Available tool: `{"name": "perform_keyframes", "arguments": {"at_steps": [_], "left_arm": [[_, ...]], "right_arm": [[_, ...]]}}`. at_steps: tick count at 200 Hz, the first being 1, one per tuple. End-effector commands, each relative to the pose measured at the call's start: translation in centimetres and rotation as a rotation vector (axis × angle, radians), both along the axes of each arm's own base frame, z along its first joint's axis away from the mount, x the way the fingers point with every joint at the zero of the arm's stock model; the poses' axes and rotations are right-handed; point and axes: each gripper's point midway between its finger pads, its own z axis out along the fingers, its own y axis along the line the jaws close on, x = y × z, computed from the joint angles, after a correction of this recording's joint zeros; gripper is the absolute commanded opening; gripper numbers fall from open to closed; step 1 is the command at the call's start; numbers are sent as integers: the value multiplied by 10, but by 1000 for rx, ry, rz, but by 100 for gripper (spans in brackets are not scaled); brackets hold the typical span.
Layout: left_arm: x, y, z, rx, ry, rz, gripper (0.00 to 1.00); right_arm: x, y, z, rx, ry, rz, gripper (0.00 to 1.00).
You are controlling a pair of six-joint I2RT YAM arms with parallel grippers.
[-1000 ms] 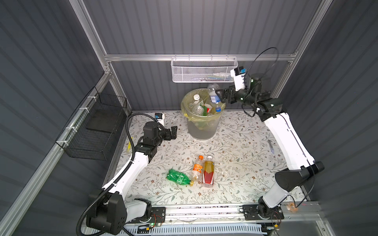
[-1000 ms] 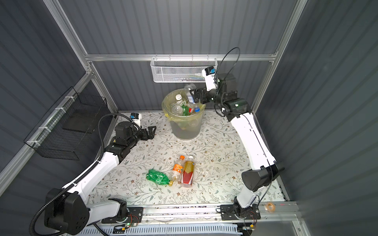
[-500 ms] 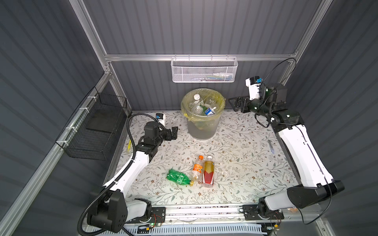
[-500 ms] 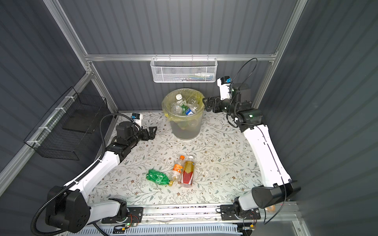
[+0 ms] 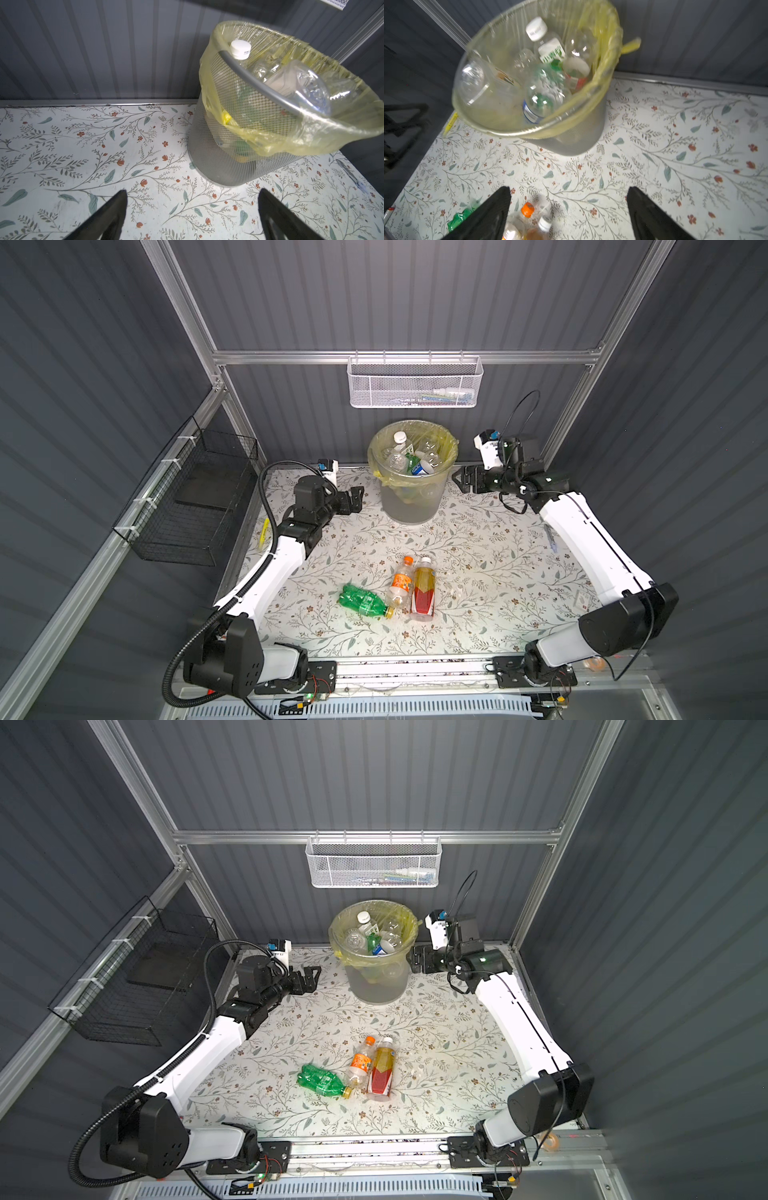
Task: Throw the plastic bottles in the bin
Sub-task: Pick up the plastic bottle from the center of the table.
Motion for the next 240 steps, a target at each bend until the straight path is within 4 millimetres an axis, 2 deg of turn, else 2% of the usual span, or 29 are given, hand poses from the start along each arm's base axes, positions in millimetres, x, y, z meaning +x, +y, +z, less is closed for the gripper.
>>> {"name": "perform_keyframes", "arguments": {"at_steps": [1, 22, 55, 92, 111, 132, 152, 173, 205, 240], "left_arm": [[8, -19, 14, -35, -17, -42, 97], [17, -30, -1, -16, 14, -46, 96], [27, -30, -37, 0, 100, -8, 95], [28, -37, -44, -31, 124, -29, 94], [25, -35, -48, -15, 135, -29, 94], [19, -24, -59, 26, 155, 5, 94], [14, -15, -72, 41, 180, 32, 95], [9, -5, -82, 43, 200, 77, 97], [5, 9, -72, 48, 152, 135, 100], [-1, 16, -70, 67, 150, 155, 100]], "right_arm": [[-5, -2, -11, 58, 26, -54, 90], [-6, -2, -30, 110, 54, -97, 90], [-12, -7, -61, 106, 125, -138, 89], [-20, -9, -76, 117, 153, -153, 89], [-29, -4, -91, 127, 210, -139, 88], [-52, 4, -117, 82, 290, -114, 87], [-84, 18, -144, 24, 375, -87, 88], [-117, 35, -163, -7, 452, -67, 89], [-156, 55, -183, -78, 529, -50, 91], [-186, 71, -202, -163, 590, -41, 93]]}}
